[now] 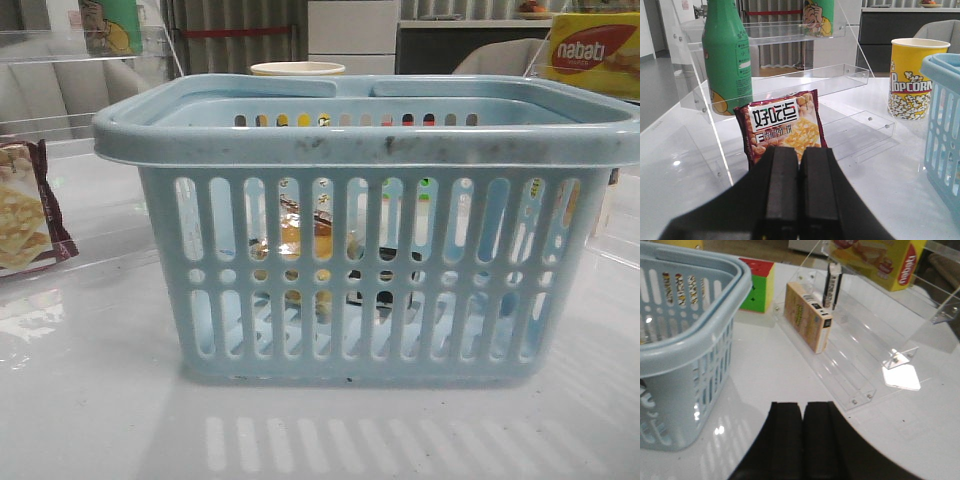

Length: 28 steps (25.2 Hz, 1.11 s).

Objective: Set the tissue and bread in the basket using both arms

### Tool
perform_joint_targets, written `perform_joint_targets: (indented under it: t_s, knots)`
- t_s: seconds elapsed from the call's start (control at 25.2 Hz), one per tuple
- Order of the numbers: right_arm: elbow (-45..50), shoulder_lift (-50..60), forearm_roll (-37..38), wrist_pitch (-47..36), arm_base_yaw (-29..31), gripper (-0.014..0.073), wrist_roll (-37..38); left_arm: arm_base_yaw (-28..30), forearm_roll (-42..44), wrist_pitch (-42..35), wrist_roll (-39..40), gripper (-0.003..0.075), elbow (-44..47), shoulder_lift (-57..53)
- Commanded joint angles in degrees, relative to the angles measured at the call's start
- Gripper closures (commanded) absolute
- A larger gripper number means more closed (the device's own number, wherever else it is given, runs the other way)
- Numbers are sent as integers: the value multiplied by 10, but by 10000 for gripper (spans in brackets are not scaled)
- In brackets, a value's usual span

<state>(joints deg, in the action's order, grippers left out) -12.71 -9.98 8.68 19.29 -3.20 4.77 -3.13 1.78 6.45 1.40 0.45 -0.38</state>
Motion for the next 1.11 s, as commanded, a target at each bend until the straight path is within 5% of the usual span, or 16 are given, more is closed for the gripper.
perform_joint_targets:
  t_s: [0.0,0.2,0.63,1.07]
  knots:
    - [56,64,7,-110,34,538,-6,-2,-5,-46,3,629,-1,-9]
    - [147,116,-6,-198,42,538,-6,-2,-5,-46,3,629,-1,-9]
    - [144,116,-8,-204,42,538,-6,-2,-5,-46,3,629,-1,-9]
    - [144,116,-116,-208,42,538,-84,-2,-5,-46,3,629,-1,-9]
